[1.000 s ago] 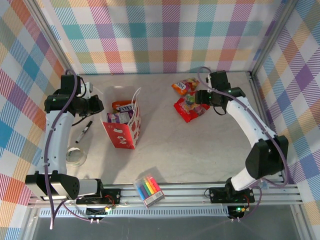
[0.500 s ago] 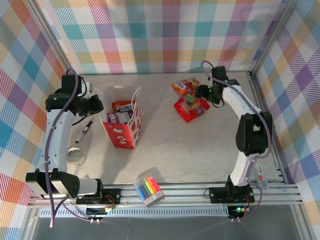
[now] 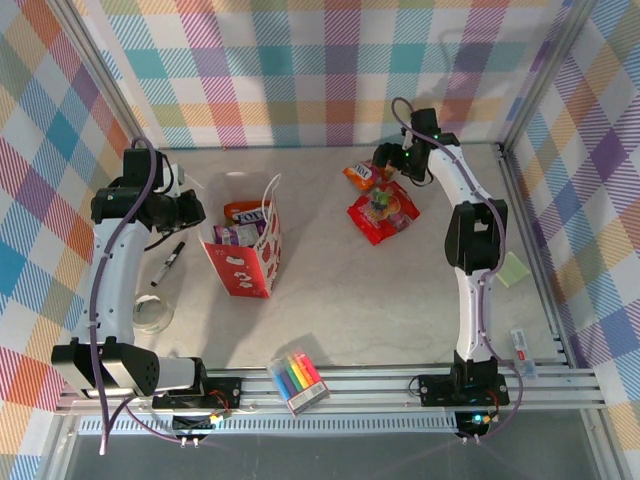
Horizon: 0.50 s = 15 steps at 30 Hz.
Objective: Place the snacks into the paper bag
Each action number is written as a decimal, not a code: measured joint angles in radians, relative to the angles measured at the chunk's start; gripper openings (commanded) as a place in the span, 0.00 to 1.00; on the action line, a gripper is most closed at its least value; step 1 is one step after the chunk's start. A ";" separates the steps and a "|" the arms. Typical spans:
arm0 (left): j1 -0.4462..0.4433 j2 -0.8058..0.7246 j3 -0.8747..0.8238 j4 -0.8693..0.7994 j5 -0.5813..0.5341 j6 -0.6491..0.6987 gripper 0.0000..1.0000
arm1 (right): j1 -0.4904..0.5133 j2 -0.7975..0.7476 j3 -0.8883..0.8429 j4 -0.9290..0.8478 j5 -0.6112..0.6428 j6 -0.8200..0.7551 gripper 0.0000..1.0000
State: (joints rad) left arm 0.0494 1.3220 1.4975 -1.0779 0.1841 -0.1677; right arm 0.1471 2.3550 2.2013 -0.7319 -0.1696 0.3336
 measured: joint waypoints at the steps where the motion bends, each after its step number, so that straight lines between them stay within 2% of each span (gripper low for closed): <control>1: 0.000 0.000 0.000 0.000 -0.002 0.000 0.14 | -0.002 0.019 0.018 -0.006 -0.004 0.002 0.95; 8: 0.000 0.012 0.000 0.000 -0.017 0.000 0.14 | -0.024 0.132 0.127 -0.032 -0.026 0.021 1.00; 15: 0.000 0.030 0.000 0.001 -0.021 0.000 0.14 | -0.031 0.182 0.180 -0.029 -0.046 0.026 0.99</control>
State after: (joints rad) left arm 0.0494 1.3521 1.4975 -1.0771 0.1631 -0.1677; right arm 0.1165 2.5370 2.3810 -0.7605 -0.2153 0.3595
